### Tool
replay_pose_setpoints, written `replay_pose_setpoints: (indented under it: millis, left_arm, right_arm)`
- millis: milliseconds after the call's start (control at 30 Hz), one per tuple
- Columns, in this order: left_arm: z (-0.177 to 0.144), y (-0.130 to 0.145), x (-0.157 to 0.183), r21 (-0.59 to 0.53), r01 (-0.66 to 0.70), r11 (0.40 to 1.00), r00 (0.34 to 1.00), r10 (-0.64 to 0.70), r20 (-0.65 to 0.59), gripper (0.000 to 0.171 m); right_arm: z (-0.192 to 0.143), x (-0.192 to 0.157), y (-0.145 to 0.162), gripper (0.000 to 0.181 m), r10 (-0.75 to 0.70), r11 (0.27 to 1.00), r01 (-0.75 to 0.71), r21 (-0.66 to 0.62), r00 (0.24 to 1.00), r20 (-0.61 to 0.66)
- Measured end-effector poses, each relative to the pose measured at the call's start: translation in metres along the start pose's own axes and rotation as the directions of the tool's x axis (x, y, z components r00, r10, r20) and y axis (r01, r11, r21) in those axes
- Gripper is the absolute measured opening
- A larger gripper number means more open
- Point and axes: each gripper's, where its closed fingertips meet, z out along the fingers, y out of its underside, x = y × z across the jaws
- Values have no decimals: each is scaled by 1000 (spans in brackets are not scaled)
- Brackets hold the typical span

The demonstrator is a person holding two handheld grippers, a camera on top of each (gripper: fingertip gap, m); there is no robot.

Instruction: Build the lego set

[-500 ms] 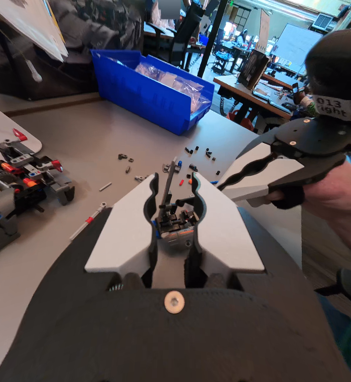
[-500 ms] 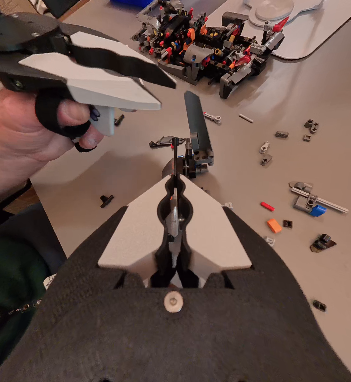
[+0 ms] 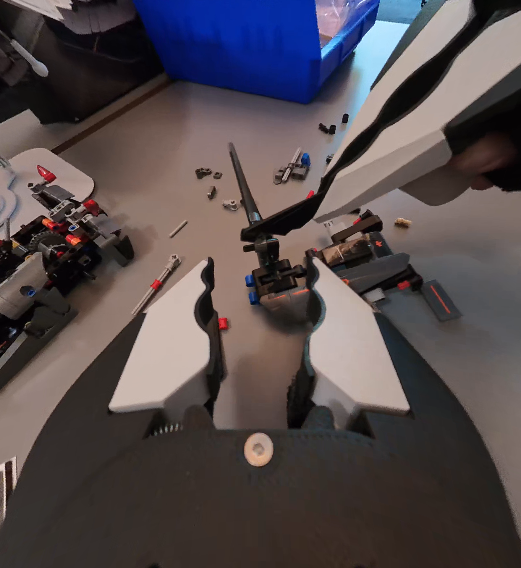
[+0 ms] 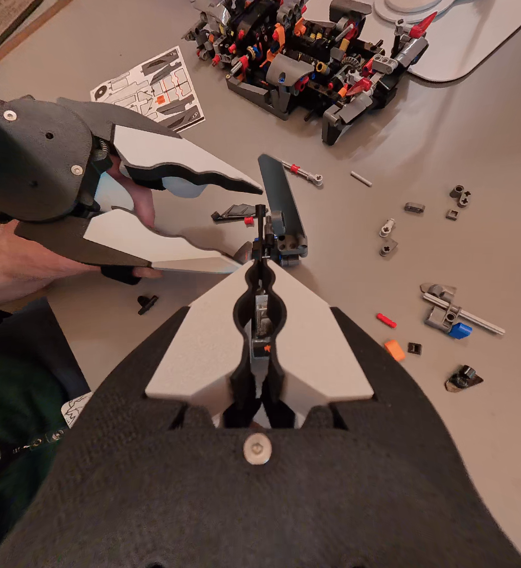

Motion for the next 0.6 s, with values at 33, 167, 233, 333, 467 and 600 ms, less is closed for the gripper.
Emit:
replay_pose_setpoints:
  millis: [33,167,233,333,467,600]
  left_arm:
    - [2,0,-1,-1,-1,1000,1000,1,2,58]
    - [11,2,-1,-26,-38,999,999,38,17,58]
    - [13,1,1,-23,-49,999,999,49,24,58]
    - [16,-2,3,-19,-83,996,996,84,39,57]
    - [19,-2,0,-22,-84,996,995,85,48,56]
    - [21,-2,-1,-18,-82,996,996,83,44,54]
  right_arm:
    - [1,1,0,0,-3,1000,3,-5,1000,-8]
    - [4,3,0,0,-15,999,14,-29,999,-30]
    - [4,4,-1,0,-18,999,17,-31,999,-35]
    - [4,5,-2,0,-12,999,10,-41,999,-36]
    - [6,4,0,0,-15,997,12,-74,999,-36]
    - [7,5,-3,0,-28,996,24,-84,999,-47]
